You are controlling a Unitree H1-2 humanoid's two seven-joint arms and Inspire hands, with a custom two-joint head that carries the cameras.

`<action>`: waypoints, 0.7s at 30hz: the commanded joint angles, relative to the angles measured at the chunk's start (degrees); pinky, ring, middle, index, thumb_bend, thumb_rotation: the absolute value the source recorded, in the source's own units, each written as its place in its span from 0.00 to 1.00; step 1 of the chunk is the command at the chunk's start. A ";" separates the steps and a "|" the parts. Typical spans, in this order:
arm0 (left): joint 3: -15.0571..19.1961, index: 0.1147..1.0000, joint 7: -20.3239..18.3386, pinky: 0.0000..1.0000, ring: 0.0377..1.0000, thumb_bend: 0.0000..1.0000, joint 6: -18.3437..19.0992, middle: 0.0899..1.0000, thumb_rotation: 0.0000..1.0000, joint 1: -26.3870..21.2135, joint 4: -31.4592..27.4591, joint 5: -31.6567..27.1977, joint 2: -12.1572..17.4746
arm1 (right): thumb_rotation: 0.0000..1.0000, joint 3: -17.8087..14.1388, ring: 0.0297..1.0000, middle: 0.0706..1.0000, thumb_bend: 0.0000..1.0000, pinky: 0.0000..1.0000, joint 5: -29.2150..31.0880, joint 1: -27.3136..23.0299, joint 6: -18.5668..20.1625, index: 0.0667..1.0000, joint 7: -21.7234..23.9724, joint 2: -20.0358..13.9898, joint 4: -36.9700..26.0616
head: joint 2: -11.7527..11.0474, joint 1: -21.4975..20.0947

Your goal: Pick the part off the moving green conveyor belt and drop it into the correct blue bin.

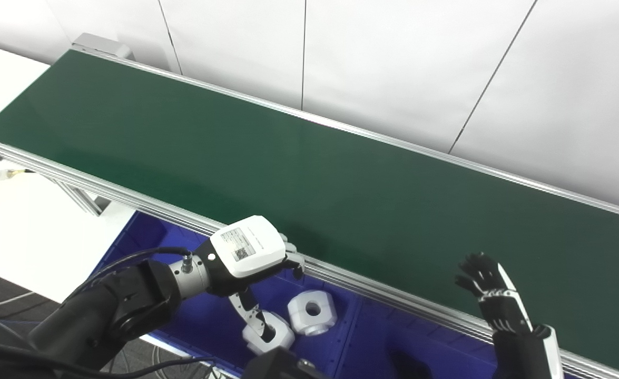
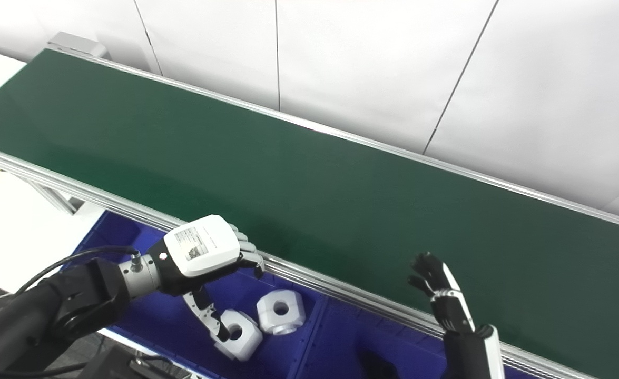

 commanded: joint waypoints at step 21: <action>0.78 0.64 0.31 0.49 0.59 0.76 8.95 0.63 0.63 -9.71 -11.20 -20.47 -21.15 | 0.98 -2.78 0.84 0.88 0.98 0.77 -1.27 -3.30 0.15 0.91 -1.71 4.32 -4.30 | 1.08 -9.82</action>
